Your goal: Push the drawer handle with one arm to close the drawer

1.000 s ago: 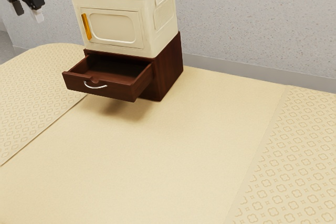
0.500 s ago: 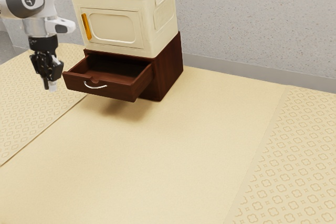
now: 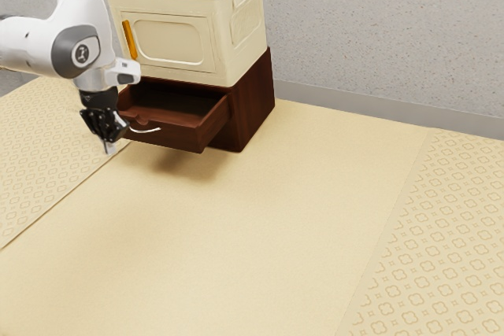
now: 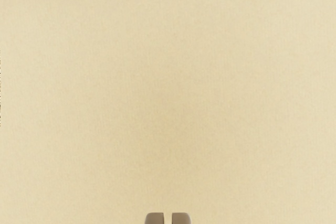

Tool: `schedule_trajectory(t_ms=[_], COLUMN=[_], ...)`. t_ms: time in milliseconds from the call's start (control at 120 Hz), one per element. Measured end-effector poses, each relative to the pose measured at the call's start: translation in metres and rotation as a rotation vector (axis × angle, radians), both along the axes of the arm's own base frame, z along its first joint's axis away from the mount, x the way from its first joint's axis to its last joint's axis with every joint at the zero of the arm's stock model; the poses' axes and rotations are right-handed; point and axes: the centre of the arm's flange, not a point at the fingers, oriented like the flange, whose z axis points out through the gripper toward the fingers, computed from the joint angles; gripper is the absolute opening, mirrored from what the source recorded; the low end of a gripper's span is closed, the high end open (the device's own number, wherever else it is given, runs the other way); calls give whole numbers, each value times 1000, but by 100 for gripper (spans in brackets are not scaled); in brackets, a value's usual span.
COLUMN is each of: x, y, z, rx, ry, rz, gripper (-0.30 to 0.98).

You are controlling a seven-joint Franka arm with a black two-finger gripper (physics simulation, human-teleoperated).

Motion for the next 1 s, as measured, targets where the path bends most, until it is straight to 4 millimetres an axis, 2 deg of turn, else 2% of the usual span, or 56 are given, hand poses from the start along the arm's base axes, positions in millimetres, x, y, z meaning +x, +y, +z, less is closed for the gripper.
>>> schedule_trajectory(t_ms=[192,375,633,1000], x=[20,38,61,89], y=[1,19,30,43], z=[-20,-44,-54,-58], rx=[30,64,93,125], ry=[-65,-107,-164,-229], rz=[43,95,135,167], gripper=[-10,-10,-10,-10])
